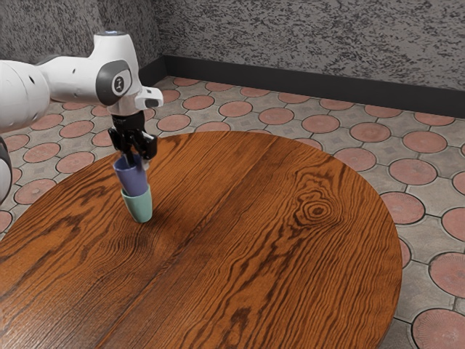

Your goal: Place the right cup onto the left cup

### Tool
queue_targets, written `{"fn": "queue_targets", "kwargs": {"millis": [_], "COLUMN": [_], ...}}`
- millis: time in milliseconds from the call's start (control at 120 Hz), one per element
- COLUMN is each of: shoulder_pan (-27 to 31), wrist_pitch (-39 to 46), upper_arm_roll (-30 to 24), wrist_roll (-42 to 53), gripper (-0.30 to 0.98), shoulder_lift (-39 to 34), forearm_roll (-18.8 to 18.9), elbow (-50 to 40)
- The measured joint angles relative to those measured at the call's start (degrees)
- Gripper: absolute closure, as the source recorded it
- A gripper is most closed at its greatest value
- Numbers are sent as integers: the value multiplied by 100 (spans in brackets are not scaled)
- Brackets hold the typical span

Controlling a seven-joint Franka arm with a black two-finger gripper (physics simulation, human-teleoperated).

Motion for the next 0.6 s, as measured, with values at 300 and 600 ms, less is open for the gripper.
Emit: {"fn": "queue_targets", "kwargs": {"millis": [300, 600], "shoulder_pan": [2, -98], "wrist_pitch": [-24, -128], "upper_arm_roll": [-12, -62], "wrist_roll": [40, 54], "gripper": [8, 2], "shoulder_lift": [-29, -437], "forearm_roll": [-77, -132], "elbow": [-24, -109]}}
